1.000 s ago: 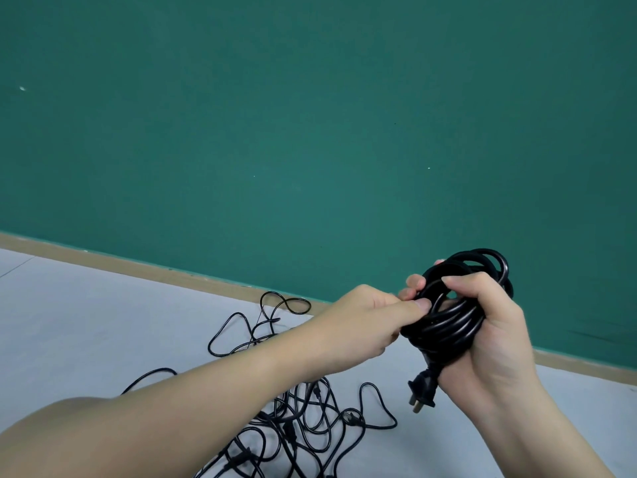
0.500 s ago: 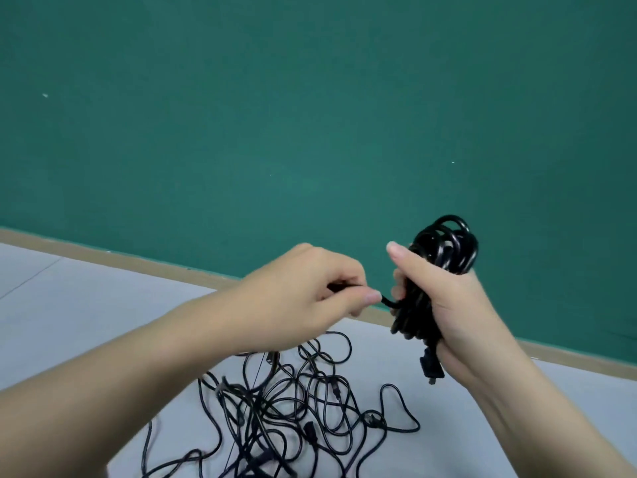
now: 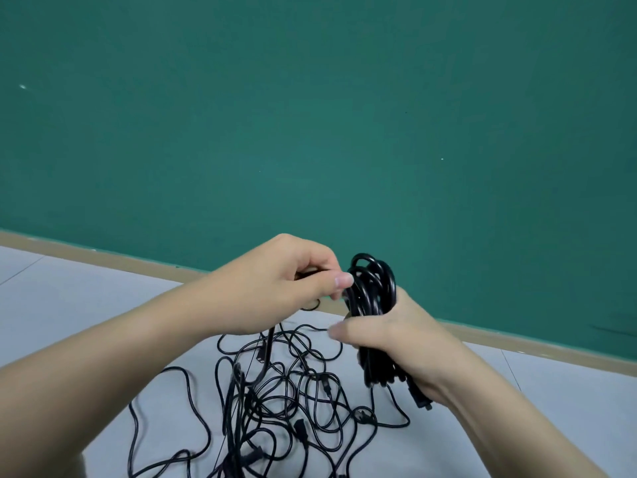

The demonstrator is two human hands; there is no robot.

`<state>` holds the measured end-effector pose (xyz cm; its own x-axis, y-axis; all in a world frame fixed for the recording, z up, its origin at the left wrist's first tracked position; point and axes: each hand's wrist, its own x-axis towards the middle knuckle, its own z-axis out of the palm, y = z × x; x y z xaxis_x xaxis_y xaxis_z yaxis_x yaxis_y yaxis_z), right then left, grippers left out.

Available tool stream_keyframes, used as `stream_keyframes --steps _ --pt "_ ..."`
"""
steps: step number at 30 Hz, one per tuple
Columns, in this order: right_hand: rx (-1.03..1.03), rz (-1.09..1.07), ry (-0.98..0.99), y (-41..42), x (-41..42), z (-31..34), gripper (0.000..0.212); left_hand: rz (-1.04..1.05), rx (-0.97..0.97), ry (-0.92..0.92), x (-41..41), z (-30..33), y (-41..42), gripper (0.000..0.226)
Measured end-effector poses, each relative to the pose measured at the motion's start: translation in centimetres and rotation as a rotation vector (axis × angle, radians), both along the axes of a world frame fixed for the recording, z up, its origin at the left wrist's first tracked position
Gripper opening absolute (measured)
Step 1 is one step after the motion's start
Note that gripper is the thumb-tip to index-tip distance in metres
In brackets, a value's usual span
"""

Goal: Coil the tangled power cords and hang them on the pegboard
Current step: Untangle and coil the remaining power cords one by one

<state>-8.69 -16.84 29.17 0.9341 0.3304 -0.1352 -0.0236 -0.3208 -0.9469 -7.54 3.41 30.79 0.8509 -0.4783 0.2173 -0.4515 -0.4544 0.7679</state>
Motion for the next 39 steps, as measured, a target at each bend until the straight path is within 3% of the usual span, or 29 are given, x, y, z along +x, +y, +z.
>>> stream_keyframes --steps 3,6,8,12,15,18,21,29,39 --pt "0.133 0.008 0.124 -0.5 -0.4 -0.5 0.045 0.046 -0.116 0.073 0.3 -0.9 -0.5 0.034" --pt "0.436 0.014 0.264 -1.1 -0.6 -0.7 0.056 0.060 -0.139 0.112 1.0 -2.2 -0.5 0.050" --pt "0.637 0.027 0.298 -1.5 -0.6 -0.7 0.060 0.034 -0.085 0.158 1.4 -3.0 -0.4 0.048" --pt "0.860 -0.035 0.295 -1.8 -0.3 -0.4 0.043 0.019 -0.076 0.293 1.6 -3.7 -0.4 0.038" --pt "0.774 -0.156 0.181 -1.9 0.0 -0.6 0.035 0.004 -0.086 0.360 1.1 -3.8 -0.9 0.040" --pt "0.624 -0.214 0.095 -2.0 0.2 -0.9 0.047 -0.037 -0.136 0.450 0.4 -3.5 -1.5 0.042" --pt "0.582 -0.173 0.073 -1.7 -0.1 -1.0 0.051 -0.055 -0.164 0.512 -0.2 -3.3 -1.9 0.042" --pt "0.578 -0.065 0.132 -0.7 -1.1 -0.5 0.028 -0.061 -0.179 0.558 -1.6 -2.7 -2.9 0.044" --pt "1.088 -0.255 0.169 -1.7 -0.3 1.7 0.008 -0.068 0.022 0.515 -0.7 -3.6 -2.0 0.063"
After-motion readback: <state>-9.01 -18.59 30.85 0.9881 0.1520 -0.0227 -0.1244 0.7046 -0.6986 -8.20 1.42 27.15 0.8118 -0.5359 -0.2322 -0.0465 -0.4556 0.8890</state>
